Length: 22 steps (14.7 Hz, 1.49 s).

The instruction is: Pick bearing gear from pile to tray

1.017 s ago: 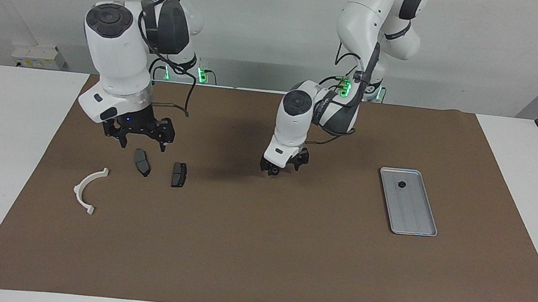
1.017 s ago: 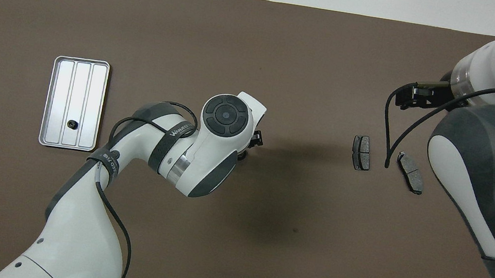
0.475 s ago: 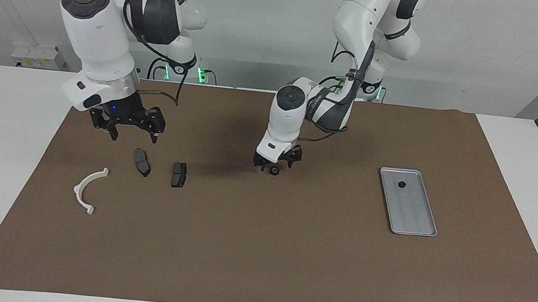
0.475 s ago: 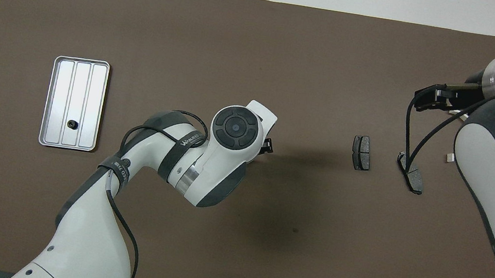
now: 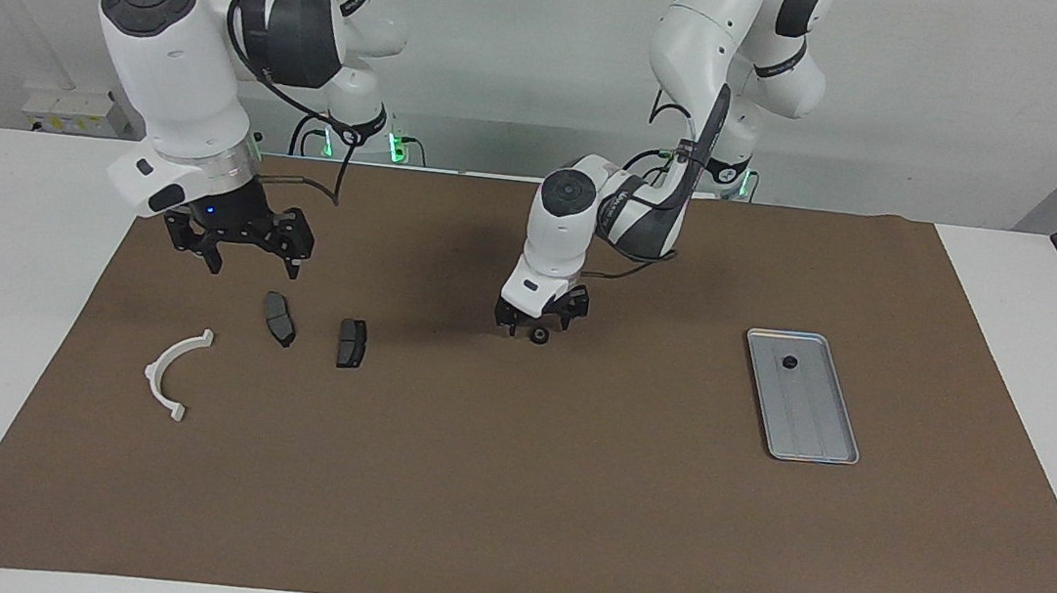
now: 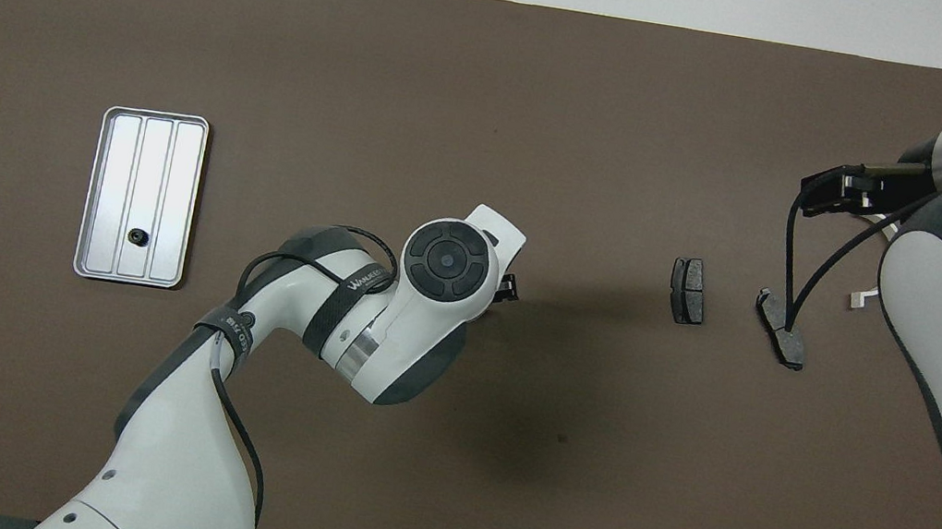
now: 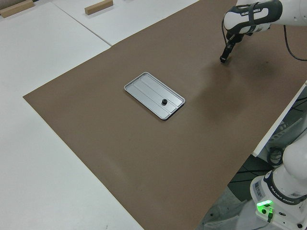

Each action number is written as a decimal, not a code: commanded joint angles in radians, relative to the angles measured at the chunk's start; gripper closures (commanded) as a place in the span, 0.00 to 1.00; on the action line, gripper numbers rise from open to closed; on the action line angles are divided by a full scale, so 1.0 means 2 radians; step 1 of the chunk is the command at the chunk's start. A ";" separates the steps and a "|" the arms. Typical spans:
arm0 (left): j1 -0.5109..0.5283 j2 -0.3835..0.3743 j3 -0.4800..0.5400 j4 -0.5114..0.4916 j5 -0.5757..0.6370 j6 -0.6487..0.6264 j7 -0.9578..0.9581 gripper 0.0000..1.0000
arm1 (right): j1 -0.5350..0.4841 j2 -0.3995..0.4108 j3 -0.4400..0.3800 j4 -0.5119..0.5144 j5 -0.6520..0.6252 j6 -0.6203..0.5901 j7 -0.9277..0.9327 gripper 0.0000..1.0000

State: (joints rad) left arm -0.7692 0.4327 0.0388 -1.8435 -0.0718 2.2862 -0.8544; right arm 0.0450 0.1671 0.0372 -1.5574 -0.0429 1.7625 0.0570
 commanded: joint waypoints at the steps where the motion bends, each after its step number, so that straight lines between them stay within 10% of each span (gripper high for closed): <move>1: -0.008 -0.011 0.010 -0.020 -0.009 0.010 0.007 0.00 | -0.001 -0.012 -0.004 -0.009 0.015 -0.006 -0.025 0.00; 7: -0.013 -0.012 0.011 -0.021 -0.006 0.004 0.003 0.16 | -0.003 -0.067 -0.005 -0.013 0.020 -0.060 -0.028 0.00; 12: -0.016 -0.011 0.014 -0.012 -0.006 -0.013 -0.008 0.99 | 0.003 -0.101 -0.008 -0.041 0.020 -0.066 -0.028 0.00; 22: 0.087 -0.009 0.018 0.168 0.071 -0.169 0.024 1.00 | 0.001 -0.115 -0.009 -0.078 0.021 -0.062 -0.026 0.00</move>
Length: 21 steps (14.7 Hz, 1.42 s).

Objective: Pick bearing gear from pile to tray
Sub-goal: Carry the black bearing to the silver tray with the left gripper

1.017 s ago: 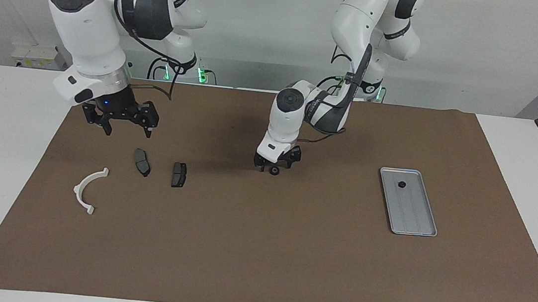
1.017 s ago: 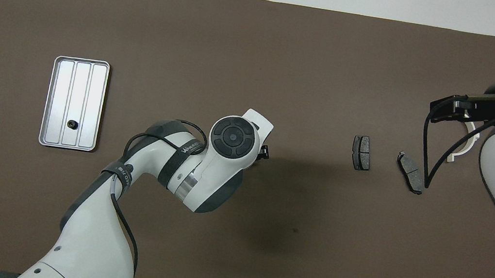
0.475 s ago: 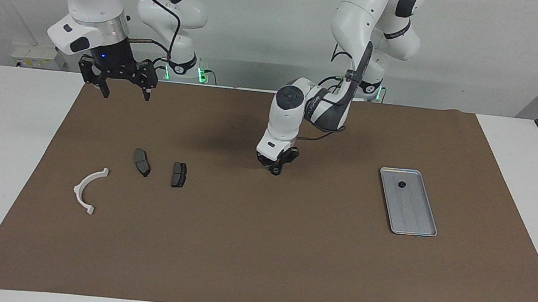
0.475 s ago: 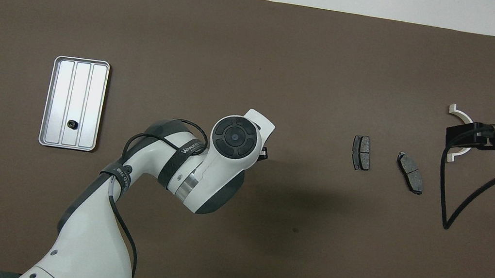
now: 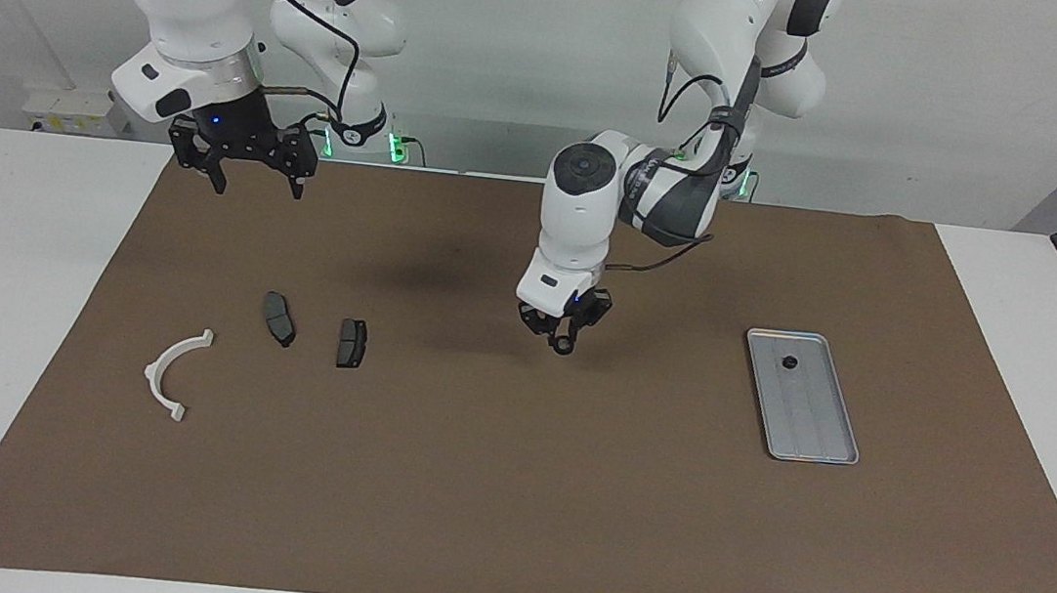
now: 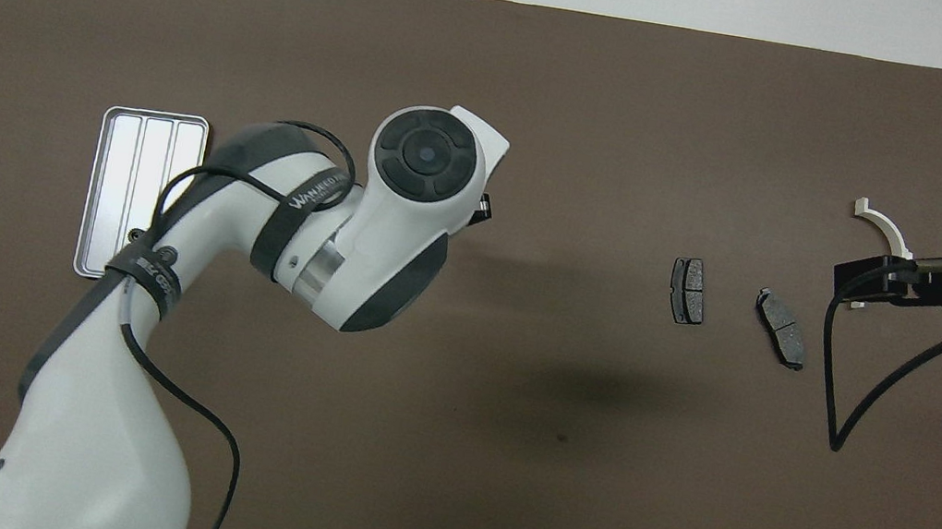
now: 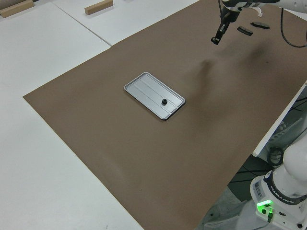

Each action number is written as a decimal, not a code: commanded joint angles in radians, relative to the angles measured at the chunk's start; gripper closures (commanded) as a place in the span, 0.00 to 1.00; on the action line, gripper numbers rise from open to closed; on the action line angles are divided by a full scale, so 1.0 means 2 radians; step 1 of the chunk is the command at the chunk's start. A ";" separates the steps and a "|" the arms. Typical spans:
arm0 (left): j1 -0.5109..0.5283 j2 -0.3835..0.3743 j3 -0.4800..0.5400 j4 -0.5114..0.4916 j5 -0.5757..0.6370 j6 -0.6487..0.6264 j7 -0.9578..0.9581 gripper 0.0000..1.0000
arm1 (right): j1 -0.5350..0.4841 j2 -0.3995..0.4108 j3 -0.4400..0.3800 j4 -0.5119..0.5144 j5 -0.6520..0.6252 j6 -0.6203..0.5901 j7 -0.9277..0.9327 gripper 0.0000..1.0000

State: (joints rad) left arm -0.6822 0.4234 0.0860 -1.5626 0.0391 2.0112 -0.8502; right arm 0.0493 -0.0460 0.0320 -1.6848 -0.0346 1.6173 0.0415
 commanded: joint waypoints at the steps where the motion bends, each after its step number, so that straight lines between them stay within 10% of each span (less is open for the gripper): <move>1: 0.063 -0.018 -0.004 0.027 0.016 -0.045 0.064 1.00 | -0.003 -0.008 -0.006 -0.013 0.017 0.007 -0.018 0.00; 10: 0.287 -0.065 -0.004 -0.033 -0.015 -0.060 0.430 1.00 | 0.000 -0.013 -0.005 0.020 0.017 -0.055 -0.015 0.00; 14: 0.302 -0.078 -0.004 -0.133 -0.015 0.065 0.449 1.00 | 0.001 -0.015 -0.005 0.020 0.017 -0.060 -0.015 0.00; 21: 0.300 -0.046 -0.004 -0.150 -0.015 0.122 0.447 1.00 | -0.001 -0.015 -0.005 0.019 0.017 -0.059 -0.015 0.00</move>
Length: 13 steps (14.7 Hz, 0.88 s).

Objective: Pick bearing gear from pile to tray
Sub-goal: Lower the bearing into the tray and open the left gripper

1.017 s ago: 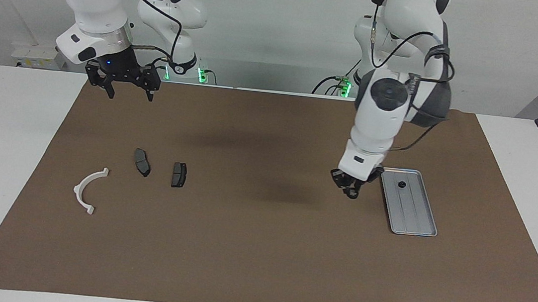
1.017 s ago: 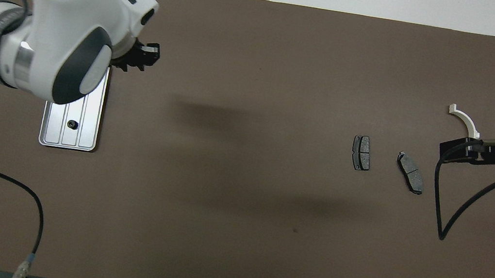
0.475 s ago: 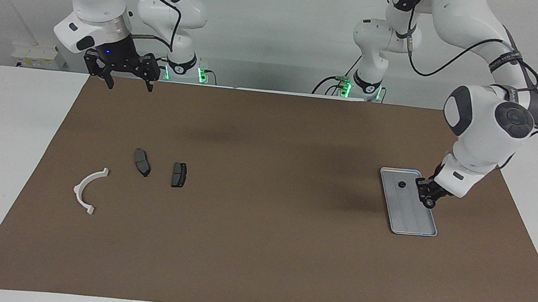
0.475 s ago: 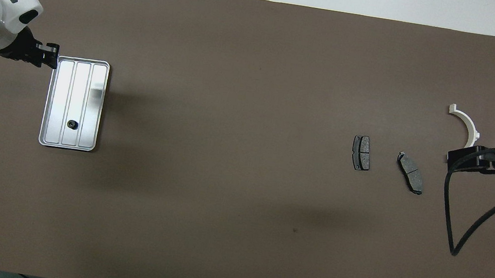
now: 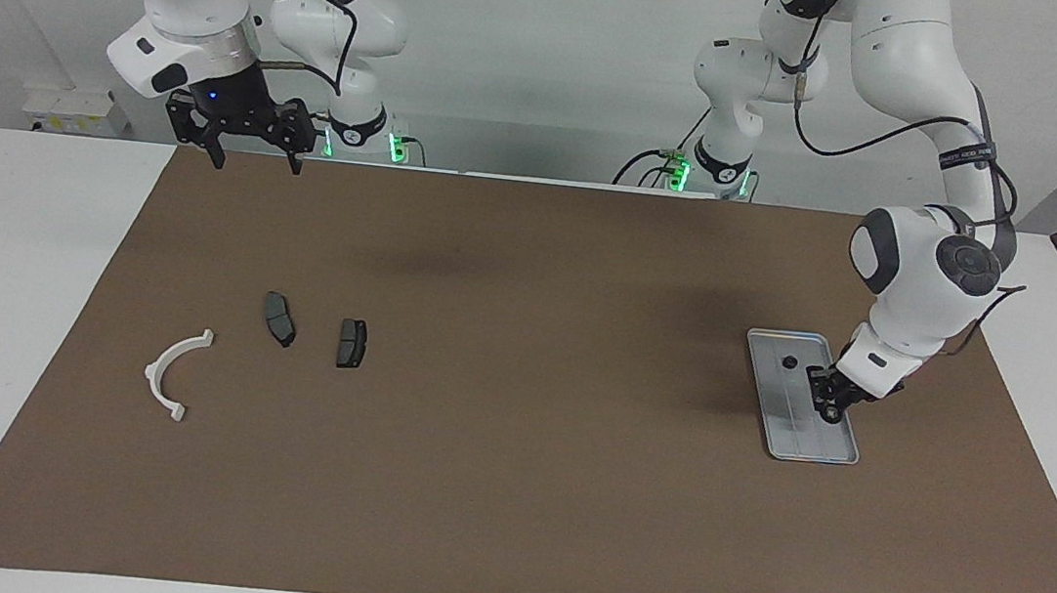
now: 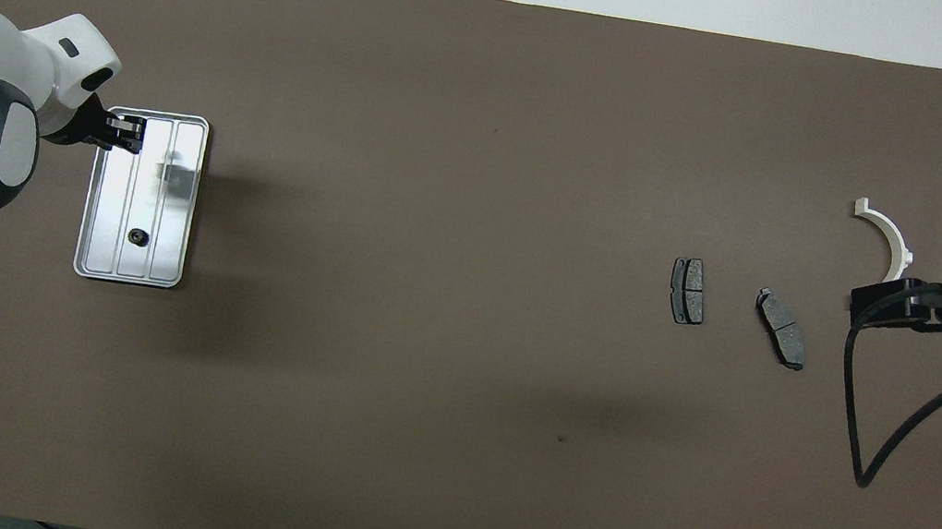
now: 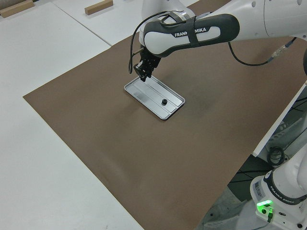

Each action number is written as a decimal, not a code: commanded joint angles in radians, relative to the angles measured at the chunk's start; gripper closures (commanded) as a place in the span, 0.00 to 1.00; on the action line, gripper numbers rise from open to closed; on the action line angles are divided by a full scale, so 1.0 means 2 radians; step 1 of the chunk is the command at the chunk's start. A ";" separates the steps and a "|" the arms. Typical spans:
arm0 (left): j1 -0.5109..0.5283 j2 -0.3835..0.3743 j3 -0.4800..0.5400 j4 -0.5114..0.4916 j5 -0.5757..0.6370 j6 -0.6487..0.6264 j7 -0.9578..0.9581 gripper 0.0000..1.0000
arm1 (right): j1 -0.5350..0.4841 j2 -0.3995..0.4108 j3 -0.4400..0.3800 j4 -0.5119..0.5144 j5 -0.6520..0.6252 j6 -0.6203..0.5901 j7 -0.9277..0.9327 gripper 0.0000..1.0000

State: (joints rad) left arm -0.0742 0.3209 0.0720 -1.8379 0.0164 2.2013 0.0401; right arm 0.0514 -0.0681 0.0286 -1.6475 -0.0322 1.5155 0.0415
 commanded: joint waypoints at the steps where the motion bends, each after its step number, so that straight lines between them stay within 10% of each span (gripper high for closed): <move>1: -0.004 0.005 0.003 -0.018 -0.004 0.034 0.002 1.00 | -0.003 -0.004 -0.004 0.002 0.015 -0.008 -0.015 0.00; 13: -0.005 0.018 0.003 -0.062 -0.004 0.107 -0.002 1.00 | -0.003 -0.007 -0.003 -0.005 0.015 0.015 -0.015 0.00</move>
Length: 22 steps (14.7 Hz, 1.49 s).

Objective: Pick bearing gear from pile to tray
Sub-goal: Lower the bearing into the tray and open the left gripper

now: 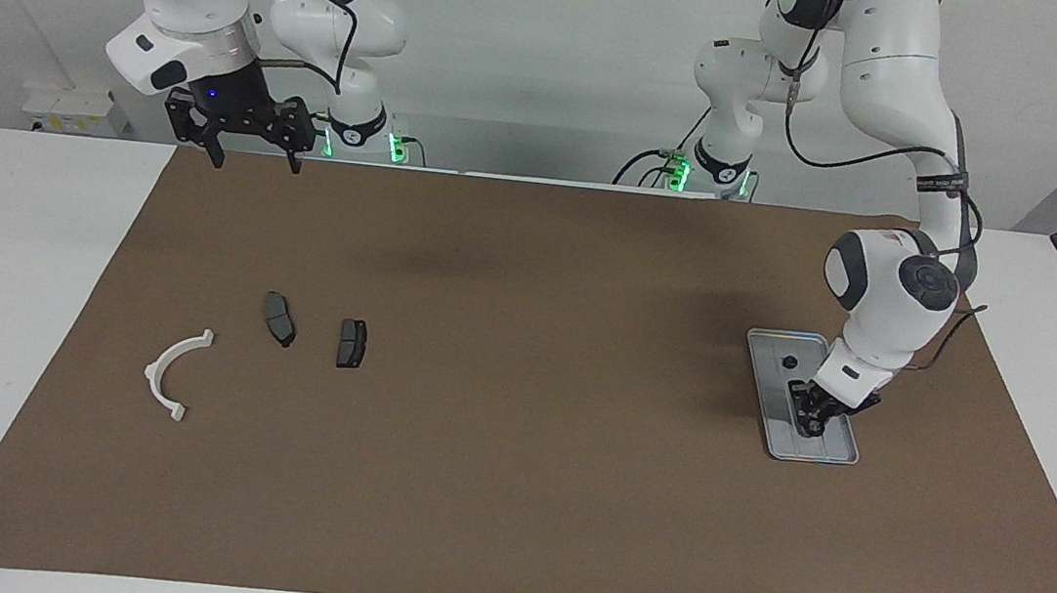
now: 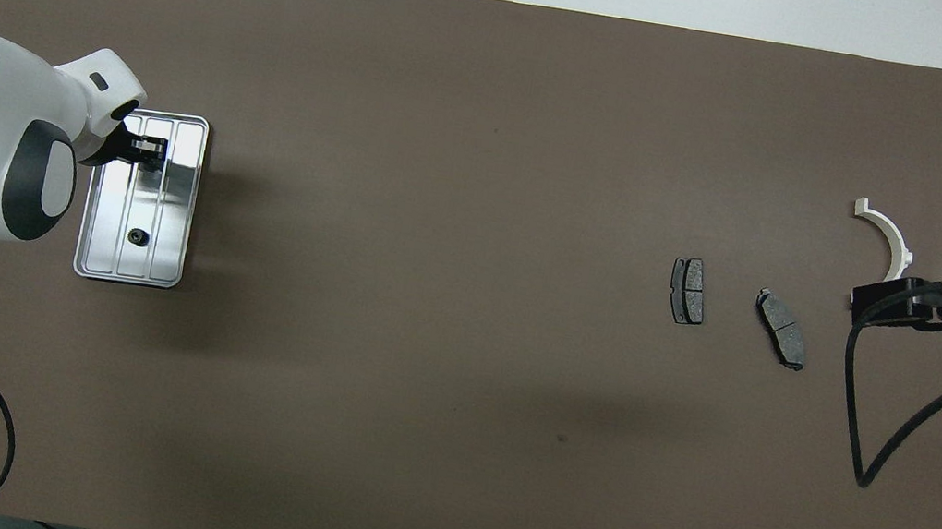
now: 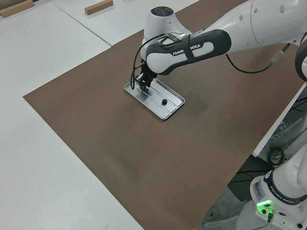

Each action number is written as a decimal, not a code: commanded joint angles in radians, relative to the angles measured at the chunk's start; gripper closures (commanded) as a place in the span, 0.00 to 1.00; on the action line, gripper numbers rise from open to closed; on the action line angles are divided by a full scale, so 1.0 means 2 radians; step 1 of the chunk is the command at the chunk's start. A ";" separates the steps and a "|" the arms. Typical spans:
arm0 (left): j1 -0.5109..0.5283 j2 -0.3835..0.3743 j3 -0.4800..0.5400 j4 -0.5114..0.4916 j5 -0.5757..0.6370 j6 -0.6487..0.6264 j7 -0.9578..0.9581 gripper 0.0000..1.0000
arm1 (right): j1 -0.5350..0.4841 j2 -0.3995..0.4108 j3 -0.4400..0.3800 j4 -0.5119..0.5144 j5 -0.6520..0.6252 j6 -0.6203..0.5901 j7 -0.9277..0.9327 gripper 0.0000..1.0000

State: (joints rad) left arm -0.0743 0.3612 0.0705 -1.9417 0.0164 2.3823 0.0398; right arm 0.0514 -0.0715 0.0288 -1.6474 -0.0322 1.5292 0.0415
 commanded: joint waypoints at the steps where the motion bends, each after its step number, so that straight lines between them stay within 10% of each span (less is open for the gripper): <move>1: -0.005 -0.002 0.004 -0.012 -0.004 0.021 -0.001 1.00 | -0.003 -0.005 -0.003 -0.005 0.015 0.008 -0.015 0.00; 22: -0.024 -0.003 0.004 -0.052 -0.004 0.036 -0.034 1.00 | -0.005 0.004 -0.003 -0.004 0.015 0.010 -0.010 0.00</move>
State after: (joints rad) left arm -0.0855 0.3541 0.0740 -1.9762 0.0170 2.4299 0.0002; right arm 0.0480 -0.0654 0.0263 -1.6493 -0.0322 1.5324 0.0415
